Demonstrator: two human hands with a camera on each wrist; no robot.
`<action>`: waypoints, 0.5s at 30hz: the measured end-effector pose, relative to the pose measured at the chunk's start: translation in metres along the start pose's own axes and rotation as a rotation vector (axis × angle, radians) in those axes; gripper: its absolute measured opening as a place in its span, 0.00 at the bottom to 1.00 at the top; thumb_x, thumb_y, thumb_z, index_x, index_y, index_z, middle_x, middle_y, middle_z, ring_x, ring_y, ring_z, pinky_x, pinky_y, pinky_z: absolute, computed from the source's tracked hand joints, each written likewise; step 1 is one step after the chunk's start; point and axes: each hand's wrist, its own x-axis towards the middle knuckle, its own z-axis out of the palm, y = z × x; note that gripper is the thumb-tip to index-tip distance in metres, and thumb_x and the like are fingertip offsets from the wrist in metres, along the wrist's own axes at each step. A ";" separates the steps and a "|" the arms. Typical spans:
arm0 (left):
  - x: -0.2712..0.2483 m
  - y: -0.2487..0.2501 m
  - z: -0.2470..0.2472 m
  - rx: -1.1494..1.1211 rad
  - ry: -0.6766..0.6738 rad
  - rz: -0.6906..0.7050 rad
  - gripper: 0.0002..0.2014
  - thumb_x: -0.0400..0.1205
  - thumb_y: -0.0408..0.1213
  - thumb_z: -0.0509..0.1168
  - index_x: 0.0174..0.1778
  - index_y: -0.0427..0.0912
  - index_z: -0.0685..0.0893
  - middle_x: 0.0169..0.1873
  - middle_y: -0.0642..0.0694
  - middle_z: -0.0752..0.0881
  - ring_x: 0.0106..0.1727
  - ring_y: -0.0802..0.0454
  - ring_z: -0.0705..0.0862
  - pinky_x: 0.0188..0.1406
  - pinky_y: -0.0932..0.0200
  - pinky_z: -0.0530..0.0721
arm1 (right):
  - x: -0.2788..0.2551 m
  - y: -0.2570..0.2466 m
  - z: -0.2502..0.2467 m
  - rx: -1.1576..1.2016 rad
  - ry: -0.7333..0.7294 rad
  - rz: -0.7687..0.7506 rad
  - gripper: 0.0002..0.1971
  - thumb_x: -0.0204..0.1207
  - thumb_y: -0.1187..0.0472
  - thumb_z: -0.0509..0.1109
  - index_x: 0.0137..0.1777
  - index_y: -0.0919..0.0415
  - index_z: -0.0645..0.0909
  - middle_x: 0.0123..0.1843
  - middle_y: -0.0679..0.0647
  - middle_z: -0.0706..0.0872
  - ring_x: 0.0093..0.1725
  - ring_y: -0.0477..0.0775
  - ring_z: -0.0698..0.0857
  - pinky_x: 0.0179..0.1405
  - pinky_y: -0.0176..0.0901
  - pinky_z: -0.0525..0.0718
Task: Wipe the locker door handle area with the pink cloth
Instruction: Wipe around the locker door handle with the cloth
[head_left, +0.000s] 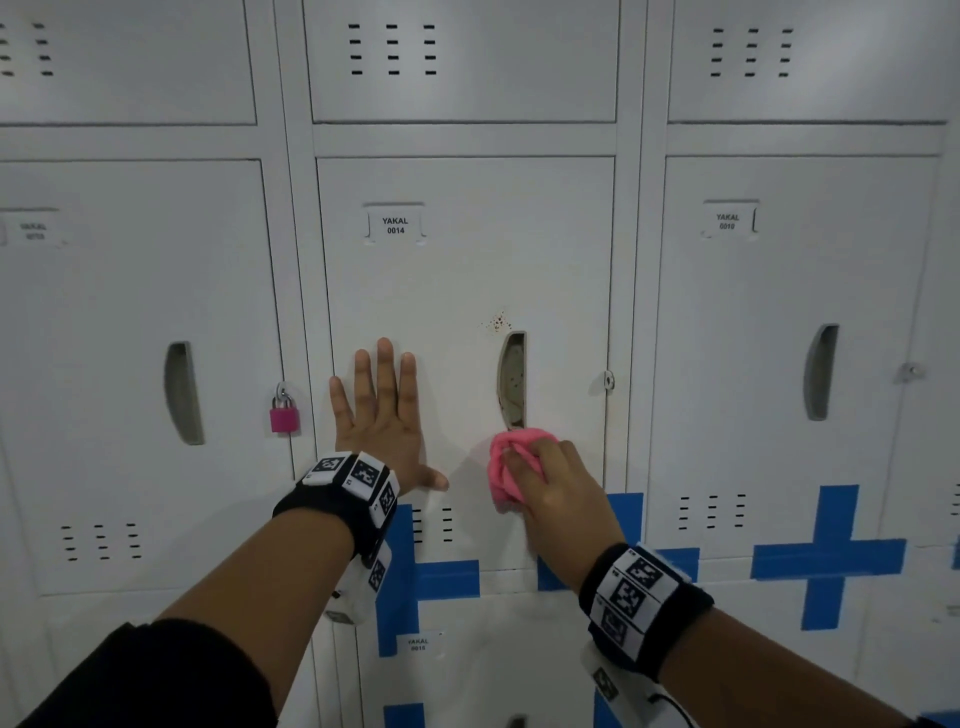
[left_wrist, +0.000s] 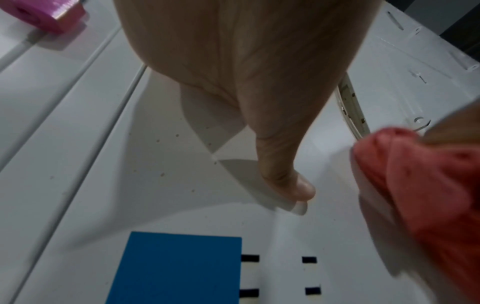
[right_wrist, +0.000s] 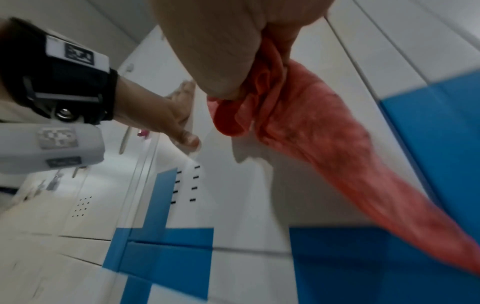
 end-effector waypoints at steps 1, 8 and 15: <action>0.000 0.000 0.000 0.001 0.000 -0.004 0.79 0.56 0.73 0.72 0.67 0.40 0.10 0.68 0.38 0.10 0.70 0.35 0.12 0.71 0.30 0.22 | 0.007 -0.002 -0.006 -0.015 0.018 -0.055 0.24 0.70 0.66 0.79 0.67 0.62 0.83 0.68 0.58 0.80 0.63 0.59 0.79 0.54 0.47 0.88; -0.001 0.003 -0.002 -0.003 -0.002 -0.020 0.79 0.56 0.71 0.74 0.69 0.40 0.11 0.68 0.39 0.09 0.68 0.37 0.10 0.68 0.33 0.18 | 0.057 -0.022 -0.022 -0.186 0.065 -0.031 0.27 0.65 0.69 0.79 0.67 0.70 0.82 0.60 0.66 0.83 0.57 0.67 0.82 0.54 0.53 0.89; -0.001 0.000 -0.003 0.001 0.003 0.011 0.79 0.56 0.72 0.73 0.68 0.42 0.11 0.68 0.40 0.09 0.70 0.36 0.11 0.68 0.34 0.17 | 0.029 -0.008 -0.006 -0.226 0.014 -0.073 0.24 0.67 0.72 0.75 0.66 0.69 0.82 0.61 0.64 0.83 0.58 0.66 0.82 0.55 0.53 0.88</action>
